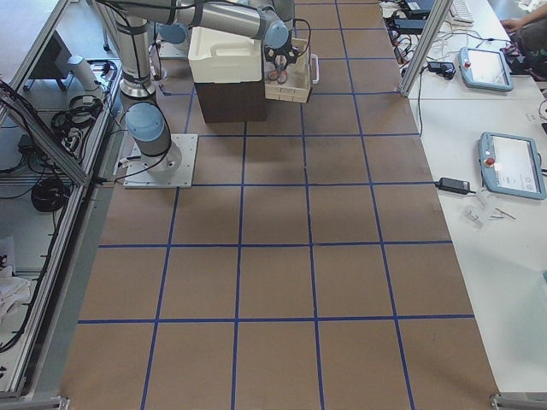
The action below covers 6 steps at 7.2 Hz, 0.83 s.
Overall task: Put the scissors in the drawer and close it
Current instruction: 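Lower the scissors into the drawer and open the right gripper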
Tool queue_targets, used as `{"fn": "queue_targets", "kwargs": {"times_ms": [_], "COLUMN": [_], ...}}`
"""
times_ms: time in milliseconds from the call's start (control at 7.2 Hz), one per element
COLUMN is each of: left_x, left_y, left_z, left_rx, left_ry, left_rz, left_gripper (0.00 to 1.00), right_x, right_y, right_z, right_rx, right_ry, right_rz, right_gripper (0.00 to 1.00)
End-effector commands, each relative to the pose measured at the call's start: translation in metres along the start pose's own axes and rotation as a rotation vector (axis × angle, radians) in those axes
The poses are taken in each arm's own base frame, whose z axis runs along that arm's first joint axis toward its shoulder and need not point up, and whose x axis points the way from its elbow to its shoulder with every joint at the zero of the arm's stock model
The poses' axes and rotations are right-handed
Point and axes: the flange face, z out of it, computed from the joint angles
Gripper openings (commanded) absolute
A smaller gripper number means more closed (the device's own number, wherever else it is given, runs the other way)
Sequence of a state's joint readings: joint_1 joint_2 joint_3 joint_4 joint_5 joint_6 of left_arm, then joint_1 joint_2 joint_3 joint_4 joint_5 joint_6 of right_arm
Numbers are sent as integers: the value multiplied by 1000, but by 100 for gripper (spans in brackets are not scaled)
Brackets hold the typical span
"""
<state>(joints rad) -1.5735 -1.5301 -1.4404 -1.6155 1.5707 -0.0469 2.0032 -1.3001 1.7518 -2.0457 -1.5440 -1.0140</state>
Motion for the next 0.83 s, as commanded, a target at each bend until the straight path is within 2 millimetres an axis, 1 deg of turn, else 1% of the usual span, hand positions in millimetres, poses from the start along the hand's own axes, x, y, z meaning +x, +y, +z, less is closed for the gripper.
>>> {"fn": "queue_targets", "kwargs": {"times_ms": [0, 139, 278, 417, 556, 694], "left_x": [-3, -3, 0, -6, -2, -1], "left_y": [0, -1, 3, 4, 0, -4], "left_z": [-1, 0, 5, 9, 26, 33], "left_rx": [0, -5, -39, -78, -129, -143], "left_ry": [-4, 0, 1, -6, -7, -2], "left_rz": [7, 7, 12, 1, 6, 2], "left_gripper": [100, 100, 100, 100, 100, 100], "right_x": [-3, -1, 1, 4, 7, 22], "right_y": [-2, -3, -3, -6, -8, -6], "right_z": [7, 5, 3, -8, -25, -51], "right_rx": [-9, -10, -9, 7, -4, 0], "right_ry": [-24, -18, -11, 6, -19, -18], "right_rz": [-4, -6, -12, -14, -7, 6], "right_gripper": [7, 33, 73, 75, 76, 100]}}
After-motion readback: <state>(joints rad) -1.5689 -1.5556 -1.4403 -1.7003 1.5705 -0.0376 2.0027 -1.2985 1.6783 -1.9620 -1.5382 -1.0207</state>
